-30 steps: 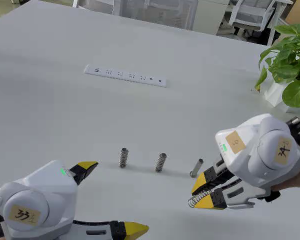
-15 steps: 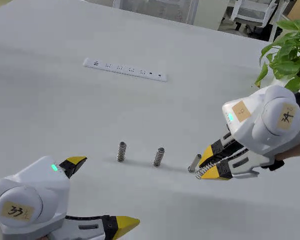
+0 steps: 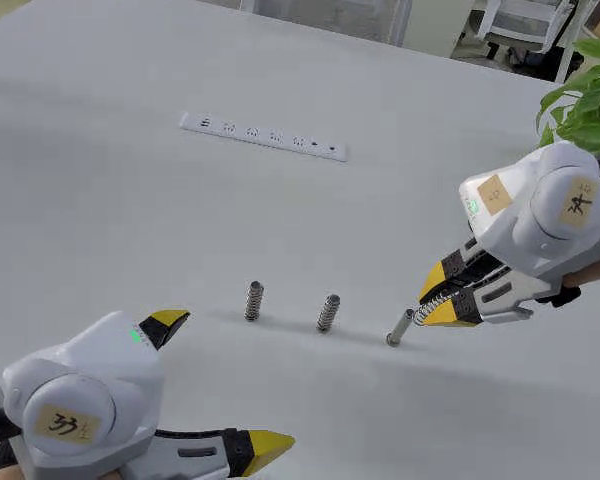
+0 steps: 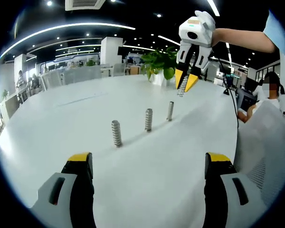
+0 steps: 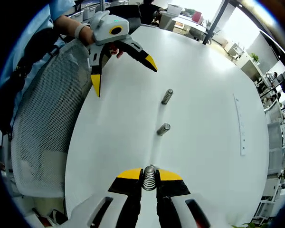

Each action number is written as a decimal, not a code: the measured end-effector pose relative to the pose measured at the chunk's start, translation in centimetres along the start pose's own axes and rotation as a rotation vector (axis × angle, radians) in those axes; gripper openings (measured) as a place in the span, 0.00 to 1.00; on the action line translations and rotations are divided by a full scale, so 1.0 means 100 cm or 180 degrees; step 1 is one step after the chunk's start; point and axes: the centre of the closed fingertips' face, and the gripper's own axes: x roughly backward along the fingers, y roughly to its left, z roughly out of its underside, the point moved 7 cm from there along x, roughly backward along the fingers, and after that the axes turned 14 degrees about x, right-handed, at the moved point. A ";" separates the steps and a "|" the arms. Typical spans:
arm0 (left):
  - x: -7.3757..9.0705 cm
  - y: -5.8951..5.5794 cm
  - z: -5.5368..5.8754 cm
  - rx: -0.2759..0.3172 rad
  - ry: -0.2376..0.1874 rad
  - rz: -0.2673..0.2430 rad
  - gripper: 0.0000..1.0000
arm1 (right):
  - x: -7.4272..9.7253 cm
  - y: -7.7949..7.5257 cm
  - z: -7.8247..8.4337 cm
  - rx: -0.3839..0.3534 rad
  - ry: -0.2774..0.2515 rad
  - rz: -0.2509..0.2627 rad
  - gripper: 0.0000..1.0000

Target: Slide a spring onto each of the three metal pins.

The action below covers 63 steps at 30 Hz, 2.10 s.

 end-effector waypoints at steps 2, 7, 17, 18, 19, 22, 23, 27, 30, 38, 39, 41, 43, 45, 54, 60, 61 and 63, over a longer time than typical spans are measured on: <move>0.000 0.001 -0.001 0.0006 -0.0010 -0.0023 0.97 | -0.001 -0.003 0.002 0.0005 0.0019 -0.0020 0.08; 0.001 0.001 0.002 0.0000 0.0001 -0.0046 0.96 | -0.004 -0.010 0.004 0.0019 0.0051 -0.0049 0.08; 0.002 0.001 0.002 0.0002 0.0000 -0.0055 0.96 | -0.011 -0.012 0.005 0.0071 0.0141 -0.0205 0.08; 0.001 0.001 0.003 0.0008 0.0003 -0.0054 0.96 | -0.012 -0.012 0.005 0.0074 0.0148 -0.0213 0.08; 0.001 0.001 0.003 0.0020 -0.0006 -0.0047 0.96 | -0.013 -0.012 0.004 0.0075 0.0153 -0.0222 0.08; 0.001 0.000 0.003 0.0024 -0.0006 -0.0039 0.96 | -0.015 -0.012 0.004 0.0059 0.0152 -0.0246 0.08; 0.001 0.000 0.003 0.0023 -0.0002 -0.0031 0.96 | -0.016 -0.012 0.004 0.0059 0.0160 -0.0261 0.08; 0.001 0.000 0.004 0.0023 0.0009 -0.0015 0.96 | -0.019 -0.012 0.006 0.0063 0.0186 -0.0286 0.08; 0.001 0.000 0.005 0.0043 0.0013 -0.0009 0.95 | -0.021 -0.013 0.008 0.0073 0.0193 -0.0294 0.08; 0.001 0.001 0.007 0.0058 0.0029 0.0004 0.94 | -0.022 -0.013 0.008 0.0091 0.0217 -0.0304 0.08; 0.002 0.001 0.006 0.0070 0.0020 0.0003 0.94 | -0.022 -0.013 0.007 0.0090 0.0217 -0.0305 0.08; 0.002 0.001 0.006 0.0086 0.0012 0.0002 0.94 | -0.023 -0.013 0.007 0.0084 0.0218 -0.0317 0.08; 0.002 0.002 0.006 0.0089 0.0018 -0.0001 0.94 | -0.024 -0.014 0.007 0.0096 0.0226 -0.0318 0.08; 0.002 0.002 0.007 0.0091 0.0022 0.0003 0.93 | -0.025 -0.015 0.008 0.0089 0.0222 -0.0332 0.08; 0.002 0.002 0.007 0.0104 0.0029 0.0009 0.92 | -0.030 -0.016 0.012 0.0119 0.0262 -0.0367 0.08; 0.003 0.002 0.007 0.0109 0.0031 0.0008 0.92 | -0.033 -0.017 0.013 0.0140 0.0283 -0.0390 0.08; 0.003 0.002 0.007 0.0114 0.0031 0.0008 0.91 | -0.035 -0.017 0.012 0.0144 0.0297 -0.0403 0.08; 0.003 0.002 0.007 0.0117 0.0036 0.0008 0.91 | -0.037 -0.017 0.012 0.0162 0.0304 -0.0416 0.08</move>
